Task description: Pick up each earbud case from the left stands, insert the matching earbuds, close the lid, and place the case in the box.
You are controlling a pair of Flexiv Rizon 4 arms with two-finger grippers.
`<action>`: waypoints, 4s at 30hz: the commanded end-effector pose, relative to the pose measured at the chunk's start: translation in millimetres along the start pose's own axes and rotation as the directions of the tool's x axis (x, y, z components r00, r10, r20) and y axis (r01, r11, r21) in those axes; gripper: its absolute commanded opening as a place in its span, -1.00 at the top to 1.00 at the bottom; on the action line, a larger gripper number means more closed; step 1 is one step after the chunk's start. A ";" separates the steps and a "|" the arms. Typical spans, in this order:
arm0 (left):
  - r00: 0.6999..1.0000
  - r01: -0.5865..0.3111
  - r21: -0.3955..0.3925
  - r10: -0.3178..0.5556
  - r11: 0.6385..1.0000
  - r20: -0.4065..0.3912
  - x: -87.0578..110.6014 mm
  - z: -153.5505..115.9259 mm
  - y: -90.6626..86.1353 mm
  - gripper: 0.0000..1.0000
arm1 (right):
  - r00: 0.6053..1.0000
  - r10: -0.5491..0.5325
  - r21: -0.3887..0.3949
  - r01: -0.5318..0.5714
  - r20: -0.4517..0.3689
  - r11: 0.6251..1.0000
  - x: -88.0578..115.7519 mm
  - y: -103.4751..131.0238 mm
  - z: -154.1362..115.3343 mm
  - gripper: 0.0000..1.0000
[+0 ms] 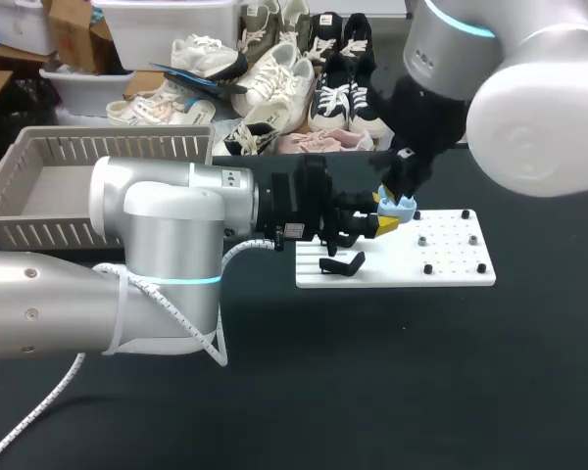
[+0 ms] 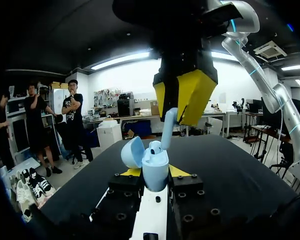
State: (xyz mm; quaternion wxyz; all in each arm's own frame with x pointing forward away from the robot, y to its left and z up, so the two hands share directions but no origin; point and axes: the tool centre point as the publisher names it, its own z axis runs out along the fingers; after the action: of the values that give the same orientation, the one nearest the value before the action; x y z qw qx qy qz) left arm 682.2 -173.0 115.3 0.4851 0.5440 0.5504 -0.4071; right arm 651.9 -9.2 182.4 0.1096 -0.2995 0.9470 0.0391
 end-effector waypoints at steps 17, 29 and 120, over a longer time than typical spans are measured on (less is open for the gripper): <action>1.000 -0.001 -0.002 0.001 1.000 0.001 0.5 -0.1 -0.4 1.00 | 1.000 0.026 -0.010 -0.026 -0.008 1.000 -8.3 -3.4 13.7 1.00; 1.000 -0.001 -0.002 0.001 1.000 0.001 0.5 -0.1 -0.4 1.00 | 0.999 0.034 0.002 -0.034 -0.001 0.999 -9.0 -6.9 8.1 1.00; 1.000 -0.001 -0.002 0.001 1.000 0.001 0.5 -0.1 -0.4 1.00 | 0.998 0.062 0.013 -0.061 -0.022 0.998 -2.7 -4.0 16.3 1.00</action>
State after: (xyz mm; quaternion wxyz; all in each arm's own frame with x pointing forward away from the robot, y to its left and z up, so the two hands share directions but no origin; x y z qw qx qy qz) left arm 682.2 -172.9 114.9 0.4848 0.5441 0.5507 -0.4070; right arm 660.0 -9.3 167.9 0.0990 -0.2699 0.9572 0.0334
